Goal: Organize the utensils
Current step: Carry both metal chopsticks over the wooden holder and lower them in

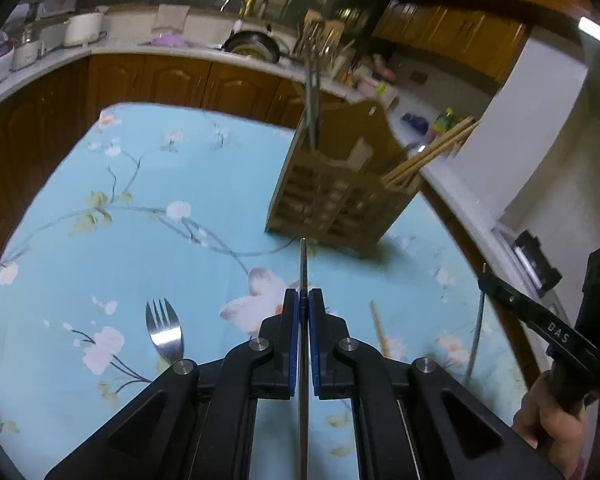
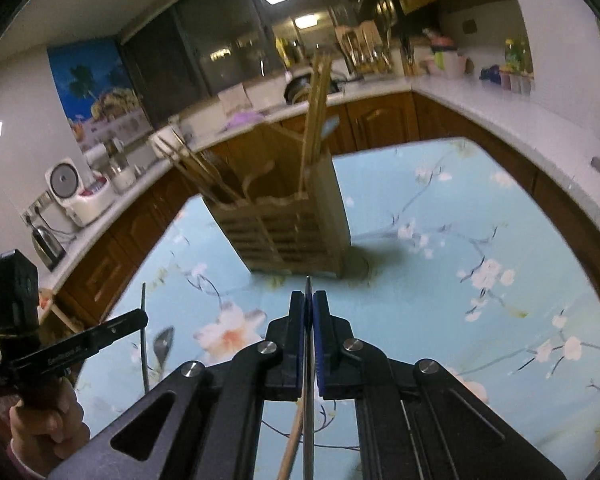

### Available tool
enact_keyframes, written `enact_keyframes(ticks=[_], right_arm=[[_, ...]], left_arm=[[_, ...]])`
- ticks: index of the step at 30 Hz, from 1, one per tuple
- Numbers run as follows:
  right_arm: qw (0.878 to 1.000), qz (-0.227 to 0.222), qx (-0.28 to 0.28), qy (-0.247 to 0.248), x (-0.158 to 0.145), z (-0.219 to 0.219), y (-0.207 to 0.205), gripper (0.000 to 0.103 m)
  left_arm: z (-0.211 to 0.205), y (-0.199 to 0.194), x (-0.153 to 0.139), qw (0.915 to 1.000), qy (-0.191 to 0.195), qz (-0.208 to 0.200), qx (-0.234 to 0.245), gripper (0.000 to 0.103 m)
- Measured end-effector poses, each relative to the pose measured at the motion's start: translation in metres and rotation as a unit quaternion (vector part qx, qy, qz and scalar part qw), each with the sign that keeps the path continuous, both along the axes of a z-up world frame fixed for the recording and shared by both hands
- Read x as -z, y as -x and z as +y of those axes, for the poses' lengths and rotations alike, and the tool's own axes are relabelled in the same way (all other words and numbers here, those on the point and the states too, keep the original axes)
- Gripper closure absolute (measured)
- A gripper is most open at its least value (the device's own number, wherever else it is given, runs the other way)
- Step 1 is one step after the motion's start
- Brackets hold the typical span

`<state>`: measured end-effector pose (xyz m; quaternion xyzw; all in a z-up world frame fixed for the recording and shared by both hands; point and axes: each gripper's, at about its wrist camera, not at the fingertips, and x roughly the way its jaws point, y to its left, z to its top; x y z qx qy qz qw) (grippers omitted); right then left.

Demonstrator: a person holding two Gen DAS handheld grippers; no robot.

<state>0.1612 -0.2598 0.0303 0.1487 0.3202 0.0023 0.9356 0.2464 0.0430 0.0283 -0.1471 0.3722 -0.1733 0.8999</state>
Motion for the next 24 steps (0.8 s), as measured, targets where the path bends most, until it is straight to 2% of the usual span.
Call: enact_keyframes(ticks=[5,11,24], right_arm=[[0.999,-0.04,0.002,0.001,-0.029,0.002,0.013,0.099],[0.998,-0.068,0.003,0.005,-0.049,0.001,0.019,0.099],[0.995,-0.101,0.009,0.009,-0.07,-0.004,0.018,0.099]], left_arm=[[0.01,0.026,-0.024,0.9993,0.015,-0.035,0.001,0.1],[0.014,0.043,-0.041,0.9979,0.022,-0.061,0.004,0.1],[0.014,0.04,-0.055,0.9962,0.022,-0.084,-0.003,0.1]])
